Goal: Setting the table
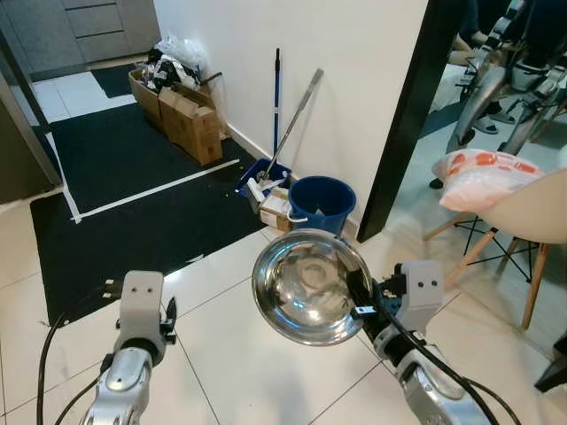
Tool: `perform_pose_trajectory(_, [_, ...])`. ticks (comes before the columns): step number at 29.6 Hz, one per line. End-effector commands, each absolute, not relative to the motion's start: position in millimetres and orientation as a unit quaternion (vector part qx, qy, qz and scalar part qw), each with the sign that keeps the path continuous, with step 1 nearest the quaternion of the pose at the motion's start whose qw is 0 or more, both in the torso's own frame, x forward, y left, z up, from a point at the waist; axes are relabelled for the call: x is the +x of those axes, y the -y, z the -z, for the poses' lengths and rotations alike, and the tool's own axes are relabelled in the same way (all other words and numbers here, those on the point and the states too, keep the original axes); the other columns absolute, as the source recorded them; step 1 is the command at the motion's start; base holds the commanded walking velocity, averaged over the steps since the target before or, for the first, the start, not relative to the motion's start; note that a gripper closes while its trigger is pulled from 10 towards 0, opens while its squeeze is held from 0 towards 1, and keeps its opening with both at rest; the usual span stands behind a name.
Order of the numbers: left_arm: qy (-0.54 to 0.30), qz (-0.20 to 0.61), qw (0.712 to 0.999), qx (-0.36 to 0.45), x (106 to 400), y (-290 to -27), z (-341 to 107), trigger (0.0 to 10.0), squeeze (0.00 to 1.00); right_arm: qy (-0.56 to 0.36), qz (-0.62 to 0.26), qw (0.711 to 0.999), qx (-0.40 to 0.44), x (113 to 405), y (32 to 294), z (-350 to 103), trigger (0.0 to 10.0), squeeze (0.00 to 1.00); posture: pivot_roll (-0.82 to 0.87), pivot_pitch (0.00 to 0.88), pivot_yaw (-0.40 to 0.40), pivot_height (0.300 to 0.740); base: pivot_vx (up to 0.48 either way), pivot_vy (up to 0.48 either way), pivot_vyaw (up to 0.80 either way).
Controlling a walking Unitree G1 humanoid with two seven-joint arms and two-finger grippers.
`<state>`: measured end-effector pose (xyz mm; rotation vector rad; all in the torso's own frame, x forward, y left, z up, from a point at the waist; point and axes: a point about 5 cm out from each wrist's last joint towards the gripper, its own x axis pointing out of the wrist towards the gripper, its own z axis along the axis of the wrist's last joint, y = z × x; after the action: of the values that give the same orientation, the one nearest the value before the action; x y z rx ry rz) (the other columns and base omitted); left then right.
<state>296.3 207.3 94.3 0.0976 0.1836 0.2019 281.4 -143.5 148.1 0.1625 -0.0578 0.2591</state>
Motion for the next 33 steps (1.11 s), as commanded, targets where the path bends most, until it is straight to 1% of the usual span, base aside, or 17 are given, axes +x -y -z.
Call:
perform_pose_trajectory(1, [-0.097,-0.112,0.988,0.048,293,-209,-89,10.0,0.0,0.032,-0.129,0.988,0.08,279,143,-145,10.0,0.0,-0.01,0.102,0.098,0.74,0.0,0.0,0.0])
perform_pose_trajectory(5, [-0.09,-0.109,0.989,0.036,297,-205,-91,10.0,0.0,0.031,-0.13,0.987,0.085,281,142,-141,10.0,0.0,0.0,0.102,0.096,0.74,0.0,0.0,0.0])
perform_pose_trajectory(8, [-0.086,-0.1,0.991,0.035,298,-202,-93,10.0,0.0,0.034,-0.116,0.987,0.108,283,145,-143,10.0,0.0,0.0,0.102,0.096,0.74,0.0,0.0,0.46])
perform_pose_trajectory(10, [-0.081,-0.096,0.991,0.037,300,-201,-93,10.0,0.0,0.035,-0.092,0.987,0.129,287,151,-144,10.0,0.0,0.0,0.103,0.097,0.74,0.0,0.0,0.44])
perform_pose_trajectory(17, [-0.074,-0.087,0.993,0.038,302,-198,-93,10.0,0.0,0.041,-0.082,0.987,0.13,287,156,-145,10.0,0.0,0.0,0.104,0.099,0.74,0.0,0.0,0.46])
perform_pose_trajectory(29, [-0.055,-0.069,0.995,0.043,307,-191,-99,10.0,0.0,0.047,-0.084,0.986,0.134,287,155,-147,10.0,0.0,-0.01,0.103,0.102,0.74,0.0,0.0,0.0])
perform_pose_trajectory(33, [-0.042,-0.062,0.996,0.044,309,-189,-101,10.0,0.0,0.05,-0.082,0.987,0.128,287,155,-147,10.0,0.0,-0.01,0.104,0.102,0.74,0.48,0.0,0.0])
